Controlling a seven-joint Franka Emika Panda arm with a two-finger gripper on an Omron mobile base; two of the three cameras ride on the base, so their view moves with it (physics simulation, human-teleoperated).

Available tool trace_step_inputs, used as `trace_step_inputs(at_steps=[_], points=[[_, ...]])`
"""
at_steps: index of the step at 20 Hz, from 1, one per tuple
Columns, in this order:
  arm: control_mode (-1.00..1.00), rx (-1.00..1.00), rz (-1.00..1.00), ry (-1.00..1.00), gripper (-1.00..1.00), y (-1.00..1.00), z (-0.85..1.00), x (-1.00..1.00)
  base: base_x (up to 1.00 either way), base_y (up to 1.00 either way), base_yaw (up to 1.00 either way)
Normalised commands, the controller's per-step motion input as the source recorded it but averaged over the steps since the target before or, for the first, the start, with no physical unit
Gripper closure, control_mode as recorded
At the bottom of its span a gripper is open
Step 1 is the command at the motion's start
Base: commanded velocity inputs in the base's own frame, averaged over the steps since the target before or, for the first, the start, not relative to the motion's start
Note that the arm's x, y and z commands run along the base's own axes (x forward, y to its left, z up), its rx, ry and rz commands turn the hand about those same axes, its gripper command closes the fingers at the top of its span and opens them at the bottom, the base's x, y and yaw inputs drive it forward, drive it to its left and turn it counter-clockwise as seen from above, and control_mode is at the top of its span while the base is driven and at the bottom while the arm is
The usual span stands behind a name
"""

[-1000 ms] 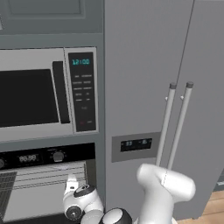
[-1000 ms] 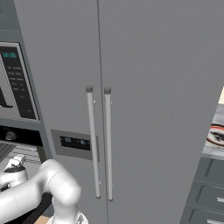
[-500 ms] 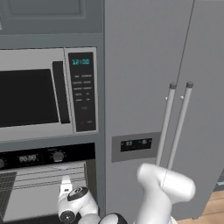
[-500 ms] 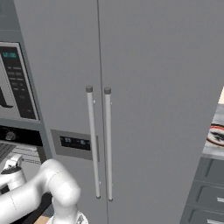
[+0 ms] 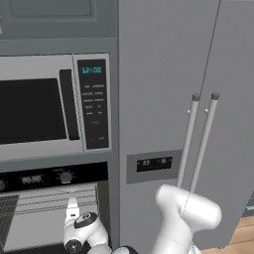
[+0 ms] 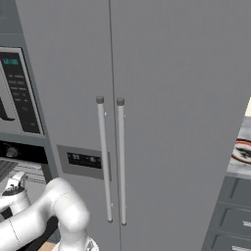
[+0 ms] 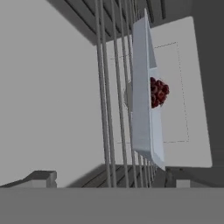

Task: Take the baked cake out of the oven and place it on the plate for cooling. Then close the oven door.

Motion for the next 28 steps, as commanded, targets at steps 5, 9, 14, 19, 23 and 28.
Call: trace_step_inputs(at_steps=[5,9,14,19,23,28], points=[[-1.00,0.00,0.00,0.00,-1.00,0.01,0.00,0.31,0.00,0.00,0.00],[-1.00,0.00,0.00,0.00,-1.00,0.07,-0.03,0.28,0.00,0.00,0.00],[-1.00,0.00,0.00,0.00,-1.00,0.23,-0.10,0.25,0.00,0.00,0.00],[-1.00,0.00,0.00,0.00,-1.00,0.31,-0.10,0.24,0.00,0.00,0.00],[-1.00,0.00,0.01,0.00,-1.00,0.34,-0.11,0.24,0.00,0.00,0.00],[-1.00,0.00,0.02,0.00,-1.00,0.35,-0.10,0.23,0.00,0.00,0.00]])
